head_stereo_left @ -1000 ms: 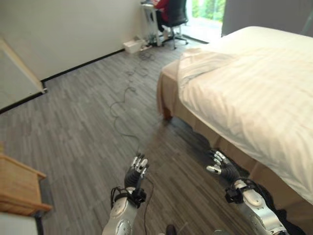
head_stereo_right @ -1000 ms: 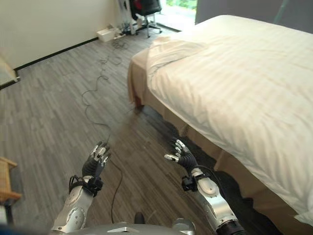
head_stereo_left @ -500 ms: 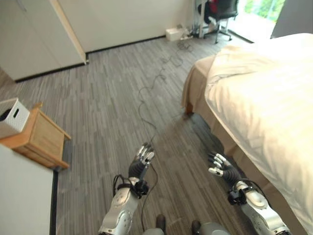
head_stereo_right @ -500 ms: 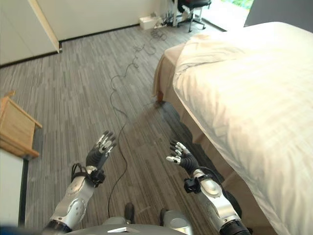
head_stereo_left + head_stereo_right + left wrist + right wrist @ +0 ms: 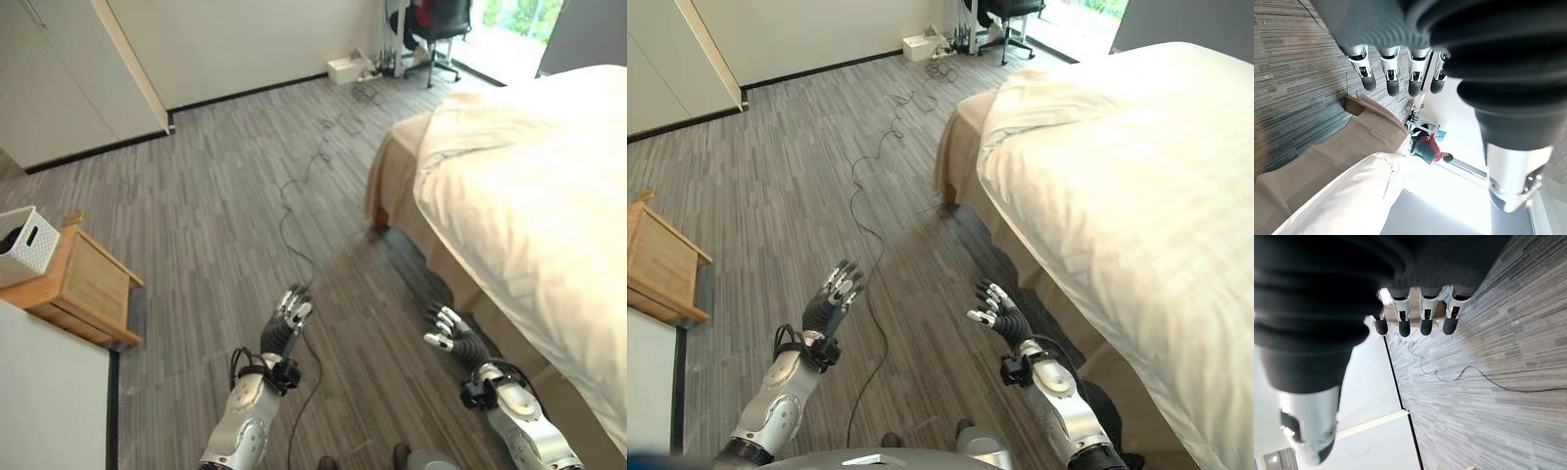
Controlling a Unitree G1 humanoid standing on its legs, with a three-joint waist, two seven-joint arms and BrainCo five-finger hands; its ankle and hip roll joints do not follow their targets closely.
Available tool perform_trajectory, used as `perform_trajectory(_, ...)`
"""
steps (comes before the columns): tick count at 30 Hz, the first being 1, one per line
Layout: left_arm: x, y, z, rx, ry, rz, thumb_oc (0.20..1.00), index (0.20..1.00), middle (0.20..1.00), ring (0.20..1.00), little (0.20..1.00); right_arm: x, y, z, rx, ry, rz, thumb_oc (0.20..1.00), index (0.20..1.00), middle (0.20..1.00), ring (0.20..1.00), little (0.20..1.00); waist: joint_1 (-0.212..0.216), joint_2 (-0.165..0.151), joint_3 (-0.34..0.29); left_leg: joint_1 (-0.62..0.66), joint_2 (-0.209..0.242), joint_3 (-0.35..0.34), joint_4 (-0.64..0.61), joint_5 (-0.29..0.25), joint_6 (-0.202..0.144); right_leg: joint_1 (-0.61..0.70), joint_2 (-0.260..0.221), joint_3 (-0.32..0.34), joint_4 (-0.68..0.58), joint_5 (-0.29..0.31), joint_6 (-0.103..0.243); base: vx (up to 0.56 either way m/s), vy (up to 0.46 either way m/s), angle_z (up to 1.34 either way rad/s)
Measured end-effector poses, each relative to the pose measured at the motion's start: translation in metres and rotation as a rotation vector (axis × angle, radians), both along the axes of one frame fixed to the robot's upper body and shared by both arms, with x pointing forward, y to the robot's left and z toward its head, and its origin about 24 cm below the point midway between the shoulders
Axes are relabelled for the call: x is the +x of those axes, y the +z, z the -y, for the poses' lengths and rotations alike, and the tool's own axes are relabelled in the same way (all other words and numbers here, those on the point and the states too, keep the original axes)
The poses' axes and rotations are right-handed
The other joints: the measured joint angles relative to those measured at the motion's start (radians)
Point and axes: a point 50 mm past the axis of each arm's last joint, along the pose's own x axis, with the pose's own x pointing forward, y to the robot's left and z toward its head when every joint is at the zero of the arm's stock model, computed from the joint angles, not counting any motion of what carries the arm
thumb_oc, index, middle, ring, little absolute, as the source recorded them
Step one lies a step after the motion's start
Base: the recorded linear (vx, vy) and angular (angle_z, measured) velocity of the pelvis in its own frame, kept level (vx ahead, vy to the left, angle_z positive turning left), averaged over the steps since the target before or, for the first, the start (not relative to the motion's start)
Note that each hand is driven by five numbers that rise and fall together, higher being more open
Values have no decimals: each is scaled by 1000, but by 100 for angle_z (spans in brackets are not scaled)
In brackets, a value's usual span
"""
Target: Making the bed.
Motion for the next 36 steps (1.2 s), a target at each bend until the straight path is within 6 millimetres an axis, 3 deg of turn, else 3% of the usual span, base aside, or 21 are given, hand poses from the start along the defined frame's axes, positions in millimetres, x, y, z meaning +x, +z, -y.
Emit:
perform_trajectory(4,7,6,1,9,6,20,1000,1000,1000,1000,1000,8,4,-14,29,34,15,1000,1000,1000,1000,1000,11,-2,-10,-2,-11,5,0,0,4,-18,-4,1,17,2,5,-35,46,-4)
perform_trajectory(8,27,24,12,19,-29,93,1000,1000,1000,1000,1000,28,20,-31,53,78,84,1000,1000,1000,1000,1000,29,-20,1,-48,-30,7,26,-10,41,-214,-20,12,345,-24,59,23,115,-8)
perform_trajectory(10,26,22,12,16,-20,82,1000,1000,1000,1000,1000,31,22,-44,104,85,91,1000,1000,1000,1000,1000,21,-34,23,-15,-41,-3,25,-19,61,-291,-63,21,519,-64,89,289,-15,-1)
perform_trajectory(13,25,24,10,25,-26,90,1000,1000,1000,1000,1000,34,24,-46,132,75,95,1000,1000,1000,1000,1000,27,-32,22,-64,-37,-22,19,-24,57,-313,-107,-39,322,-81,97,348,-103,32)
perform_trajectory(15,27,29,-1,69,-22,105,1000,1000,1000,1000,1000,35,25,-50,146,78,100,1000,1000,1000,1000,1000,16,-93,31,-114,-96,-48,115,-63,60,-295,-185,-71,168,-63,127,340,-152,47)
perform_trajectory(16,29,29,-2,64,-9,105,1000,1000,1000,1000,1000,37,26,-49,136,86,104,1000,1000,1000,1000,1000,18,-77,51,-153,-88,-47,237,-92,57,-294,-183,-78,165,-14,138,364,-172,0)
perform_trajectory(17,29,28,1,45,-6,100,1000,1000,1000,1000,1000,37,27,-43,92,94,109,1000,1000,1000,1000,1000,23,-31,62,-170,-45,-43,290,-159,38,-290,-153,-65,197,20,148,391,-180,-14)
perform_trajectory(19,29,30,3,28,-1,117,1000,1000,1000,1000,1000,28,22,-36,72,96,83,1000,1000,1000,1000,1000,15,-11,44,-167,-31,-55,239,-163,31,-314,-114,-50,301,0,101,439,-225,17)
perform_trajectory(20,31,33,5,34,-21,130,1000,1000,1000,1000,1000,28,21,-34,70,85,77,1000,1000,1000,1000,1000,5,-21,39,-156,-23,-56,226,-157,12,-309,-112,-68,352,-46,46,419,-262,79)
perform_trajectory(21,35,40,5,57,-47,157,1000,1000,1000,1000,1000,31,23,-33,84,69,84,1000,1000,1000,1000,1000,-27,-48,46,-210,-9,-56,387,-182,-12,-240,-98,-79,269,-81,-17,432,-322,75)
perform_trajectory(22,35,40,8,58,-59,156,1000,1000,1000,1000,1000,33,21,-26,69,48,77,1000,1000,1000,1000,1000,-26,-27,44,-234,34,-67,540,-198,-34,-220,-67,-98,254,-94,-13,378,-324,46)
perform_trajectory(24,38,44,5,68,-64,172,1000,1000,1000,1000,1000,34,24,-19,81,27,82,1000,1000,1000,1000,1000,-21,-30,46,-297,65,-61,730,-152,-92,-188,-24,-99,260,-102,-65,459,-298,-8)
perform_trajectory(25,39,45,5,73,-71,174,1000,1000,1000,1000,1000,30,21,-10,93,-11,66,1000,1000,1000,1000,1000,-15,-54,42,-328,77,-55,825,-81,-89,-161,-32,-81,249,-101,-70,405,-158,-14)
perform_trajectory(27,39,44,8,49,-92,172,1000,1000,1000,1000,1000,26,19,-4,93,-49,61,1000,1000,1000,1000,1000,-6,-54,45,-341,86,-49,865,-64,-79,-95,-17,-66,185,-86,-86,269,-42,-21)
perform_trajectory(28,38,44,9,30,-96,169,1000,1000,1000,1000,1000,26,20,-1,82,-53,62,1000,1000,1000,1000,1000,-3,-57,46,-319,83,-39,836,-61,-77,-74,-18,-63,171,-58,-101,348,-32,-22)
perform_trajectory(29,38,43,10,27,-98,168,1000,1000,1000,1000,1000,26,20,-1,85,-55,63,1000,1000,1000,1000,1000,-4,-59,48,-325,76,-36,806,-70,-82,-58,-10,-47,159,-83,-113,482,-23,-8)
perform_trajectory(30,41,43,14,15,-107,167,1000,1000,1000,1000,1000,22,18,4,96,-90,60,1000,1000,1000,1000,1000,-6,-52,41,-321,57,-34,719,-101,-76,-29,-13,-50,117,-82,-118,391,42,-1)
perform_trajectory(31,43,45,17,5,-112,174,1000,1000,1000,1000,1000,21,19,6,100,-100,62,1000,1000,1000,1000,1000,1,-61,49,-323,36,-11,626,-87,-55,-14,-18,-43,95,-68,-125,425,71,2)
perform_trajectory(32,42,44,17,7,-119,171,1000,1000,1000,1000,1000,20,19,7,100,-97,58,1000,1000,1000,1000,1000,1,-59,49,-329,28,-6,588,-83,-49,-3,-16,-40,80,-66,-122,410,85,-23)
perform_trajectory(34,41,41,17,9,-134,162,1000,1000,1000,1000,1000,14,14,8,99,-94,38,1000,1000,1000,1000,1000,23,-44,43,-282,-17,-43,283,-53,-17,24,-16,-11,41,-60,-107,316,57,-37)
perform_trajectory(36,41,39,17,11,-136,154,1000,1000,1000,1000,1000,9,10,6,100,-86,19,1000,1000,1000,1000,1000,24,-21,38,-274,-21,-61,187,-29,10,59,0,-4,15,-52,-88,357,45,-37)
